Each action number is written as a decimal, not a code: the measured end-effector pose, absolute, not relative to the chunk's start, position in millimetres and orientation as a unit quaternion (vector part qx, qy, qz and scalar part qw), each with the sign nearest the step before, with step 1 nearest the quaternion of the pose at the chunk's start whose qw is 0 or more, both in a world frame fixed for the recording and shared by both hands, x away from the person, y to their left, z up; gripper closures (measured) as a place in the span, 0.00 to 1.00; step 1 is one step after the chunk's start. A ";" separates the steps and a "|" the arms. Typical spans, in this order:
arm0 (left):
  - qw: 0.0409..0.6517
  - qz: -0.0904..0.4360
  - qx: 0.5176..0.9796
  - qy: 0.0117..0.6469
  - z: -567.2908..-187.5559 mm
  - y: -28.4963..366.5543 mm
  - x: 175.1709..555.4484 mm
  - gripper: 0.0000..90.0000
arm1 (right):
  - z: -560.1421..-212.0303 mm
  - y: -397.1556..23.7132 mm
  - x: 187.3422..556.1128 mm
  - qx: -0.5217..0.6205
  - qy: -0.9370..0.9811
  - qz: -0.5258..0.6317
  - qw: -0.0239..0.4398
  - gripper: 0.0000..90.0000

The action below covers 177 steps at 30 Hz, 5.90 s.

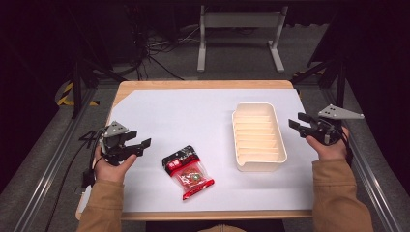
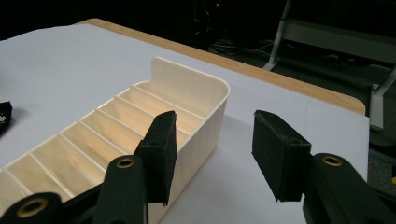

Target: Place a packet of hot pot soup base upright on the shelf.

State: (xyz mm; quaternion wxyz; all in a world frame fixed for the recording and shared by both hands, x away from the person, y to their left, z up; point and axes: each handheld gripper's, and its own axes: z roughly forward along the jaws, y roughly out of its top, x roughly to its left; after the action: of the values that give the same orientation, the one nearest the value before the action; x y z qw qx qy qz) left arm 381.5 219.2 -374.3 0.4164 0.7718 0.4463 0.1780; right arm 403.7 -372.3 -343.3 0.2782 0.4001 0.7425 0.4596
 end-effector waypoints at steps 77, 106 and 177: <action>0.333 -0.056 0.837 0.431 -432.1 162.0 407.4 0.83 | -354.0 -363.5 409.0 0.397 0.768 0.432 0.258 0.46; 0.411 -0.002 0.824 0.391 -382.0 168.7 386.0 1.00 | -340.3 -358.7 401.8 0.372 0.773 0.449 0.250 0.59; 0.493 0.075 0.841 0.209 -297.8 122.7 336.9 1.00 | -296.8 -162.8 376.9 0.035 0.886 0.442 0.133 0.90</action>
State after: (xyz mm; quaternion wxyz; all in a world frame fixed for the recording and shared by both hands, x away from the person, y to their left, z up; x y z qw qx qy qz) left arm 336.9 122.7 -297.8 0.4929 0.8412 0.2092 0.0750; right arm 376.9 -162.8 -296.8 0.1333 0.0346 0.8865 0.4418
